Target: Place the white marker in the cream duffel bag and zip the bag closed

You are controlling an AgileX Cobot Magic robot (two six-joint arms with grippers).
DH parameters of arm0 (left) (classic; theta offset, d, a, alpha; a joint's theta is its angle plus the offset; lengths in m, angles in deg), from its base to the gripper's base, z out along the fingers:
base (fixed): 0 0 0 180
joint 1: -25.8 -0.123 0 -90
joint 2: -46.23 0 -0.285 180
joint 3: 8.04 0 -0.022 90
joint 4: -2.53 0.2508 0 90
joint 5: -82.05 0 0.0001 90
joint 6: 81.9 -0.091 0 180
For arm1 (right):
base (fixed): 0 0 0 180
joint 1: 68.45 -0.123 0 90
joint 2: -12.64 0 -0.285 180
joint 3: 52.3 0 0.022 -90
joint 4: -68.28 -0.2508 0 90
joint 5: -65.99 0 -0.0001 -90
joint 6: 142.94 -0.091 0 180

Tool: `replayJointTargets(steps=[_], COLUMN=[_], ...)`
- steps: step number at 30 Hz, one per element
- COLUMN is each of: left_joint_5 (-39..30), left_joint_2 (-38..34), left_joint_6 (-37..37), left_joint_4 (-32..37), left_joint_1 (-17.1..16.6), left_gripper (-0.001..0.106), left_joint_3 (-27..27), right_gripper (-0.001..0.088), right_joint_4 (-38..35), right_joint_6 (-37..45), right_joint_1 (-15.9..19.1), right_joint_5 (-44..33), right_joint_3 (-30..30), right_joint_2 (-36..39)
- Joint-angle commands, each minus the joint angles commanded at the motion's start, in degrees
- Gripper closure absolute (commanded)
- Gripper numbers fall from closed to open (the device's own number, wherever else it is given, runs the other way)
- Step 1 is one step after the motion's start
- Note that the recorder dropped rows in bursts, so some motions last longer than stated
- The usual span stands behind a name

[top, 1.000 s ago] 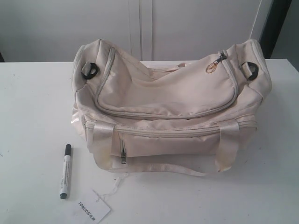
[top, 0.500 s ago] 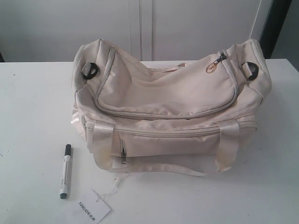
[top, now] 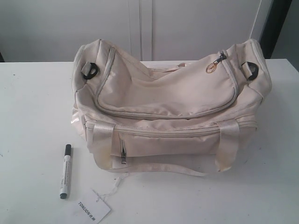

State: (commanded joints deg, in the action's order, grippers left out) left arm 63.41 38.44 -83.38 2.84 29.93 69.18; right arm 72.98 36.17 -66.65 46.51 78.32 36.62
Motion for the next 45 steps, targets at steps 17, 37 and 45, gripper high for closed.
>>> replayJointTargets(steps=[17, 37, 45], left_joint_5=[0.00, 0.00, 0.00], left_joint_2=[0.00, 0.00, 0.00], left_joint_6=[0.00, 0.00, 0.00], left_joint_4=[0.00, 0.00, 0.00], left_joint_1=[0.00, 0.00, 0.00], left_gripper=[0.105, 0.105, 0.105], left_joint_3=[0.00, 0.00, 0.00], right_gripper=[0.0868, 0.0868, 0.0868], right_joint_4=[-0.45, -6.36, -8.14], right_joint_6=[0.00, 0.89, 0.89], right_joint_1=[0.00, 0.00, 0.00], right_joint_5=[-12.65, -18.27, -19.26], right_joint_3=[15.57, 35.33, 41.91], right_joint_2=[25.35, 56.26, 63.95])
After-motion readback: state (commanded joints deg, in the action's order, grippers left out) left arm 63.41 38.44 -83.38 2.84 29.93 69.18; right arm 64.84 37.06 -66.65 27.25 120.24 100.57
